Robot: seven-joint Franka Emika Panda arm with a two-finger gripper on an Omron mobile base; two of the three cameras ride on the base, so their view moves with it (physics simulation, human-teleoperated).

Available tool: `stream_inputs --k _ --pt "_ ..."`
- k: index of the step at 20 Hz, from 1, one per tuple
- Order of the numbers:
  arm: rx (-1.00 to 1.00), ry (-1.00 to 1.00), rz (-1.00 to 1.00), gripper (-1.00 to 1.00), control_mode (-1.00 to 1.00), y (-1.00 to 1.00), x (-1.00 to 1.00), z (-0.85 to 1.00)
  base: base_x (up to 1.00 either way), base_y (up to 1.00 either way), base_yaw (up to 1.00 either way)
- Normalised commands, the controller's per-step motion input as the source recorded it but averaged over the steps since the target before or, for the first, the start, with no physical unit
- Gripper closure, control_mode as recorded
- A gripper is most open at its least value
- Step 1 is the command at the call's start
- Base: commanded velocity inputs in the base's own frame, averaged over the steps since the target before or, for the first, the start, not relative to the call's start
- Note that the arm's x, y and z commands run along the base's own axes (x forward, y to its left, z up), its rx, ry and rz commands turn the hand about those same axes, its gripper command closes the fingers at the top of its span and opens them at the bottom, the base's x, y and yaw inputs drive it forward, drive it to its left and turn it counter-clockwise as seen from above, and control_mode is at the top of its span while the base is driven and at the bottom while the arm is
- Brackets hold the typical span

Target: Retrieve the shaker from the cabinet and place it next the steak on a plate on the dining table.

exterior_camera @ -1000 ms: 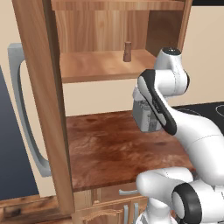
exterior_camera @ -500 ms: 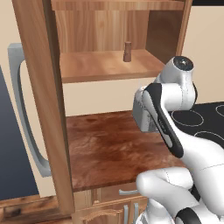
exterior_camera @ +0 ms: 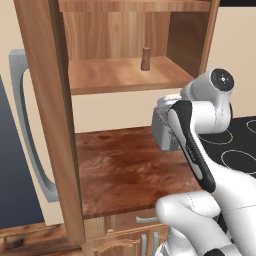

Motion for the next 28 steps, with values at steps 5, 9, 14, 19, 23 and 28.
stream_inputs --k 5,9,14,19,23,28 --pt "0.05 -0.08 0.0 -1.0 -1.0 0.0 0.0 0.57 0.0 0.0 0.0" --pt "0.0 -0.01 0.0 -1.0 -1.0 0.0 0.0 0.52 0.0 0.0 0.0" --pt "0.0 0.0 0.0 -1.0 -1.0 0.02 0.0 0.33 0.0 0.0 0.0" --pt "0.0 0.0 0.0 -1.0 -1.0 0.09 0.06 0.17 0.0 0.0 0.0" --pt "0.0 0.0 0.0 -1.0 -1.0 0.18 0.03 0.15 0.0 0.0 0.0" --pt "0.0 0.0 0.0 -1.0 -1.0 0.18 0.07 0.17 0.0 0.0 0.0"
